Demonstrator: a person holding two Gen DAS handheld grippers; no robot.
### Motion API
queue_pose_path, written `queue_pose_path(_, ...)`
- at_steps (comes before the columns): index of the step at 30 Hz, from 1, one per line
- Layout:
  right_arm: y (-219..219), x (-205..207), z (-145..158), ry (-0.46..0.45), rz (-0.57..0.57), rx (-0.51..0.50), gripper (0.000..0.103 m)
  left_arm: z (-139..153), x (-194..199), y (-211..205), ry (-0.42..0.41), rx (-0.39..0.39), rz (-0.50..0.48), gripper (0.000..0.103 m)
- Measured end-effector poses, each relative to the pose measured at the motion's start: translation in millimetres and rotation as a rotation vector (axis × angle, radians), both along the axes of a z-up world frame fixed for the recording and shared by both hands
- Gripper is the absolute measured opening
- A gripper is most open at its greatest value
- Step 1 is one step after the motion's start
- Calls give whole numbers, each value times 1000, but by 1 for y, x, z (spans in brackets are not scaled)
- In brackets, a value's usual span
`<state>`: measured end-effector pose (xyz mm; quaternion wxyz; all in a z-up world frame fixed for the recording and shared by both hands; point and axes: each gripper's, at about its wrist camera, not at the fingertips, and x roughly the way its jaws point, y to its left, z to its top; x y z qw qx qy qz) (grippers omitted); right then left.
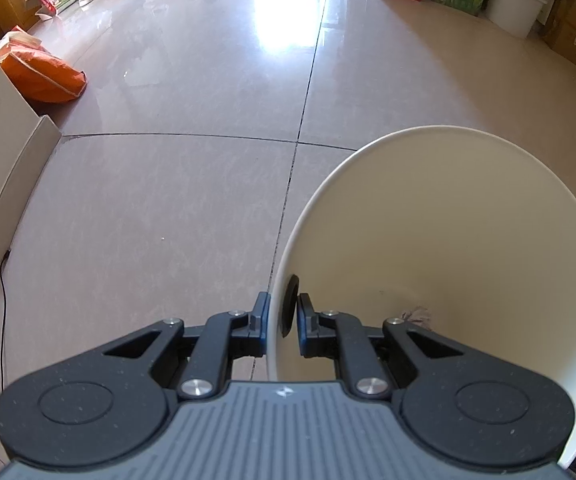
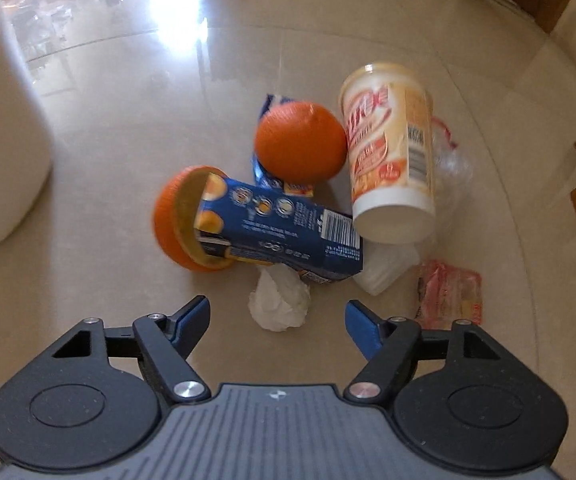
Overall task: Collect trash
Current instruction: 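Return the right tool to the pile and grasp the clear plastic wrapper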
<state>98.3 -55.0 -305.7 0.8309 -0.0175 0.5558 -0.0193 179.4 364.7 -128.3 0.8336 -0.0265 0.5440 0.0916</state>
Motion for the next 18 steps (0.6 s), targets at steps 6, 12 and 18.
queue_pose_path(6,-3,15,-32,41,0,13,72,-1,-1,-5,1,19,-11,12)
queue_pose_path(12,-6,16,-41,63,8,19,63,1,1,-7,4,15,-4,12)
queue_pose_path(18,-8,22,-46,85,16,32,48,2,0,-8,5,19,-3,12)
